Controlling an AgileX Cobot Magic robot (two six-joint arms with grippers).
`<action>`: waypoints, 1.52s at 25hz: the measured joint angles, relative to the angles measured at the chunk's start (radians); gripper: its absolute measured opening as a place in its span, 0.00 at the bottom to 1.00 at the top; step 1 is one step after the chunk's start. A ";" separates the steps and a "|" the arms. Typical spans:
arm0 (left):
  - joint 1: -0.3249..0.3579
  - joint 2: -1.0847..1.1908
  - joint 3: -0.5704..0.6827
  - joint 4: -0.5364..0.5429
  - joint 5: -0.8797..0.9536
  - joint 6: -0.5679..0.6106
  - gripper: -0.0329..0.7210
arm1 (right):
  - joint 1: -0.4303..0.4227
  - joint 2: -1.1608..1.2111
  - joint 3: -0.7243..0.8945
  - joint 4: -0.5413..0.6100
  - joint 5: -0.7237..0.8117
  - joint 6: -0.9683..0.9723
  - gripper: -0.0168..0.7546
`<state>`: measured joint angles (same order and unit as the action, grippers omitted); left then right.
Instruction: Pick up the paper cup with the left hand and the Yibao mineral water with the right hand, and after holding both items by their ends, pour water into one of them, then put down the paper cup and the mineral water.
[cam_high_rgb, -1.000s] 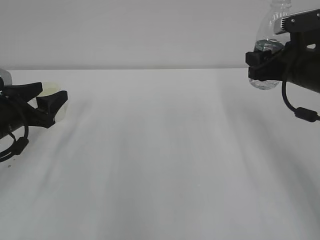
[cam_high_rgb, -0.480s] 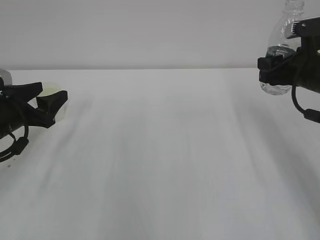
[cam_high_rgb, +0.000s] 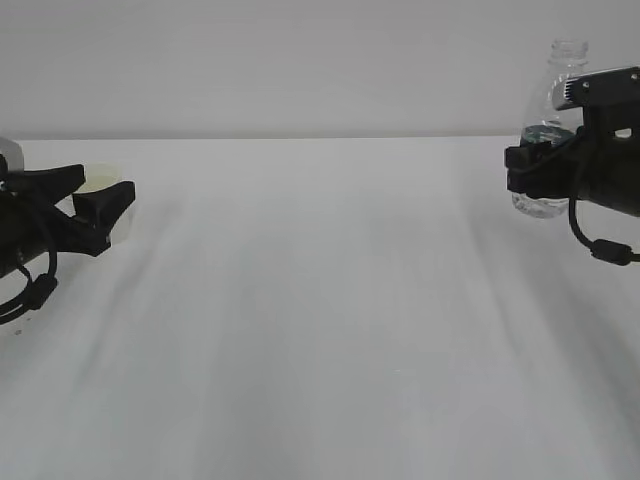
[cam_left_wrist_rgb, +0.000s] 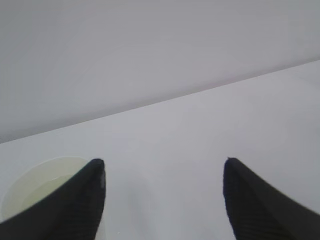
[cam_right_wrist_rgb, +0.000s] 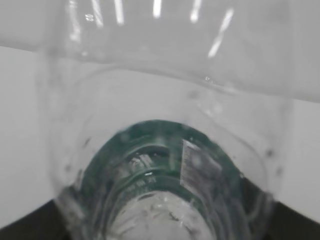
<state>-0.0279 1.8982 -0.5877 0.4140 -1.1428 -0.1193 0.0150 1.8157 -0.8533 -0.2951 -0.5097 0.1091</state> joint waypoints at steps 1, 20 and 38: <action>0.000 0.000 0.000 0.000 0.000 0.000 0.74 | 0.000 0.009 0.000 0.000 -0.006 0.000 0.59; 0.000 -0.044 0.002 -0.053 0.000 0.000 0.74 | 0.000 0.168 0.000 0.025 -0.138 0.000 0.59; 0.000 -0.050 0.002 -0.145 0.000 0.000 0.71 | 0.000 0.273 -0.002 0.039 -0.245 -0.002 0.59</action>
<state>-0.0279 1.8485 -0.5856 0.2688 -1.1428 -0.1193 0.0150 2.0891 -0.8552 -0.2559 -0.7546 0.1068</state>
